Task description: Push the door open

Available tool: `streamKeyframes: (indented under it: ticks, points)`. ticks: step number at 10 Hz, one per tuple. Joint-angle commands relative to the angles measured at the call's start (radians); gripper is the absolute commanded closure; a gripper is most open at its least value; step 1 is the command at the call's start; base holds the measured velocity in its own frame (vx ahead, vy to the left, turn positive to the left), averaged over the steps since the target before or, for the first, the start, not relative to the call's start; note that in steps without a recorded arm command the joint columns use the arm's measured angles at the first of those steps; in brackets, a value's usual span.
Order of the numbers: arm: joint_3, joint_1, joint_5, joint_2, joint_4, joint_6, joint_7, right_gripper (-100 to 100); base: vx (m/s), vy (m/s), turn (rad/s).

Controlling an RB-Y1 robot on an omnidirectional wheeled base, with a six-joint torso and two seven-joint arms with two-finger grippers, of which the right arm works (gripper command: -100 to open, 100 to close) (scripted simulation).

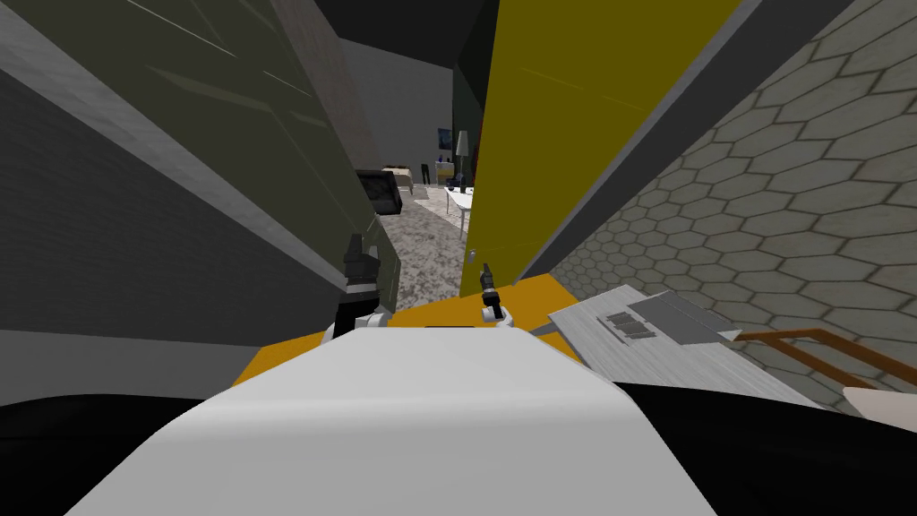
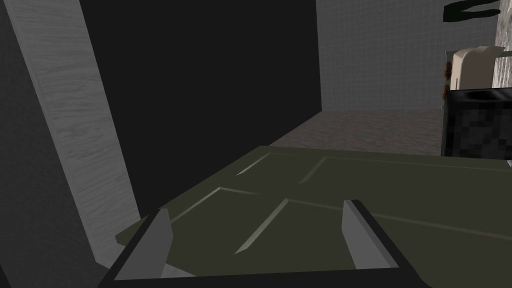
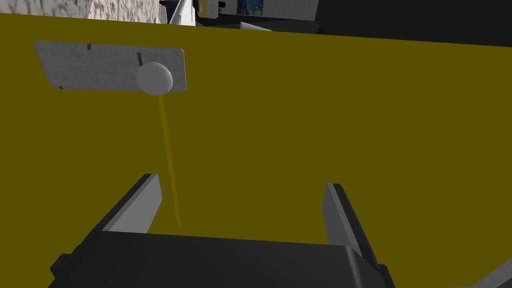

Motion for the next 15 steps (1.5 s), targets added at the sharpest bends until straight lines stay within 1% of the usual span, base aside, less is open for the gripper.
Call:
streamKeyframes:
  ticks: [1,2,3,4,6,7,8,11,14,15]
  points:
    - [0.002,-0.025,0.003,-0.003,0.05,-0.003,-0.012,-100,0.05,-0.083,0.128]
    - [0.002,-0.025,0.003,-0.003,0.061,-0.003,-0.012,-100,0.031,-0.065,0.052]
    - [0.004,-0.043,0.005,-0.001,0.095,-0.008,-0.018,-100,0.022,-0.06,0.074]
    - [0.004,-0.043,0.005,-0.001,0.104,-0.008,-0.018,-100,0.019,-0.051,0.036]
    - [0.006,-0.076,0.008,0.002,0.167,-0.017,-0.028,-100,0.03,-0.07,0.09]
    - [0.006,-0.076,0.008,0.002,0.181,-0.017,-0.028,-100,0.028,-0.062,0.039]
    - [0.007,-0.091,0.009,0.004,0.218,-0.021,-0.032,-100,0.025,-0.061,0.045]
    - [0.009,-0.129,0.013,0.01,0.308,-0.031,-0.044,-100,0.035,-0.081,0.087]
    - [0.011,-0.155,0.016,0.015,0.37,-0.039,-0.052,-100,0.034,-0.062,0.055]
    - [0.011,-0.16,0.016,0.016,0.381,-0.04,-0.053,-100,0.021,-0.05,0.043]
